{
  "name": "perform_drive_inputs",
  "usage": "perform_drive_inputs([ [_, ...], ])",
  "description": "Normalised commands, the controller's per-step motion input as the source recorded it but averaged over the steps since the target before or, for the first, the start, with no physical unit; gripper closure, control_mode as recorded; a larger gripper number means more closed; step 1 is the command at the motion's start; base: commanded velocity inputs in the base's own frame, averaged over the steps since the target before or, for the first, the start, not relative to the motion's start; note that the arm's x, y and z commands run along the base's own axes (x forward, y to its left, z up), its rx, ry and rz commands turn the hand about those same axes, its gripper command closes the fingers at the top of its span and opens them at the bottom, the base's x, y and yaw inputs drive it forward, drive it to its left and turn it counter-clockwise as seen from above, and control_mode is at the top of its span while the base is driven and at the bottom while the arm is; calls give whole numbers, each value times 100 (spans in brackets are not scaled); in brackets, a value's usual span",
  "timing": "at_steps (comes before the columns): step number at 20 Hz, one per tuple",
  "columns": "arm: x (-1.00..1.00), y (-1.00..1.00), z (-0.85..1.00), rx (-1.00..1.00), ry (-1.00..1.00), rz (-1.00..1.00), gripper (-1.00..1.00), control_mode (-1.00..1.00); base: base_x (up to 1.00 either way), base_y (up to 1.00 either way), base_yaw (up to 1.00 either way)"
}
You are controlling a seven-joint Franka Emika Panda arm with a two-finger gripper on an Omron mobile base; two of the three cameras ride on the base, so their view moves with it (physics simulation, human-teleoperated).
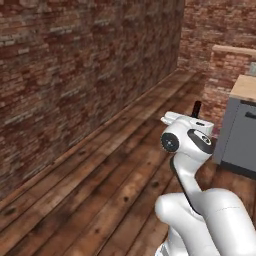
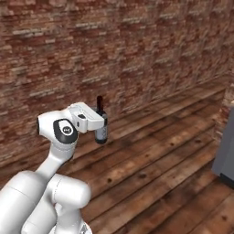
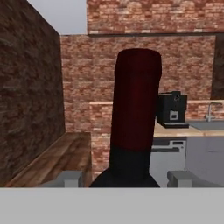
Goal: There is a wine glass and glass cup on the dining counter. Place the wine bottle next to the wine glass and the juice bottle next to the glass cup.
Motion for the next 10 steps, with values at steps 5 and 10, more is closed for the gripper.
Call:
perform_drive_inputs([
  [5,0,0,0,0,0,0,100,100,94,8,0],
  [10,0,0,0,0,0,0,100,100,94,4,0],
])
